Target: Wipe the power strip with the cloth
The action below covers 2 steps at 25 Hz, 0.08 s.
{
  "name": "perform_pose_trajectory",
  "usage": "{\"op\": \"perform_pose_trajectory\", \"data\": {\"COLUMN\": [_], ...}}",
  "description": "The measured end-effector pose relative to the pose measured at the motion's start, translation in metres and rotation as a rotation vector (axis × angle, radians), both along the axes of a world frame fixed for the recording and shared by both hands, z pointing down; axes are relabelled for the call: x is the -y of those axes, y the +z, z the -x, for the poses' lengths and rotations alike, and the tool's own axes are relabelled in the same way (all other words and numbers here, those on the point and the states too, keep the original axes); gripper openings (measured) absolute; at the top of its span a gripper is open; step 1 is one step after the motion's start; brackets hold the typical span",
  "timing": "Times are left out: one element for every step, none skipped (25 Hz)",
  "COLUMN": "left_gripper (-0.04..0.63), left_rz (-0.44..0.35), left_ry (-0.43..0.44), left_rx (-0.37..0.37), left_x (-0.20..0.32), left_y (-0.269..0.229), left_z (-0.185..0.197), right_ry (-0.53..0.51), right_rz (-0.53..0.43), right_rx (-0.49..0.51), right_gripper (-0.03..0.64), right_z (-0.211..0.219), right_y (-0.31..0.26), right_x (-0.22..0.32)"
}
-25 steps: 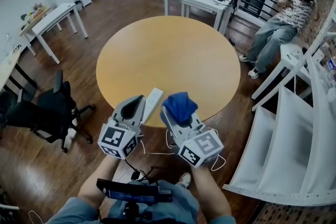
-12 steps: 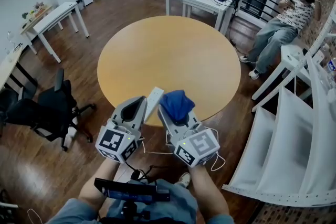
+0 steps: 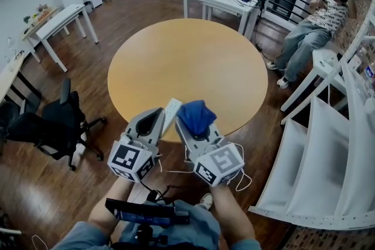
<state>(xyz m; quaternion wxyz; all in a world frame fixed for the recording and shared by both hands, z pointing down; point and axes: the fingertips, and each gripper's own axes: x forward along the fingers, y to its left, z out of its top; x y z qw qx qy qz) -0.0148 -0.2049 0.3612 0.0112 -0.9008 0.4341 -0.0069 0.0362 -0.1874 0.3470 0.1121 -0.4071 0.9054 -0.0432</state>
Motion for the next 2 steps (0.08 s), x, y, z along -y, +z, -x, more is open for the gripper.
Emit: {"op": "perform_pose_trajectory", "data": {"left_gripper": [0.006, 0.006], "left_rz": [0.001, 0.002], "left_ry": [0.001, 0.002], "left_rx": [0.001, 0.002], "left_x": [-0.0001, -0.0002], "left_y": [-0.0002, -0.0004], "left_z": [-0.0003, -0.0006], "right_ry": [0.0, 0.0], "right_rz": [0.0, 0.0], "right_rx": [0.0, 0.001], "right_gripper": [0.058, 0.058], "right_z": [0.0005, 0.001], "right_y": [0.0004, 0.0007], "right_x": [0.0002, 0.0004]}}
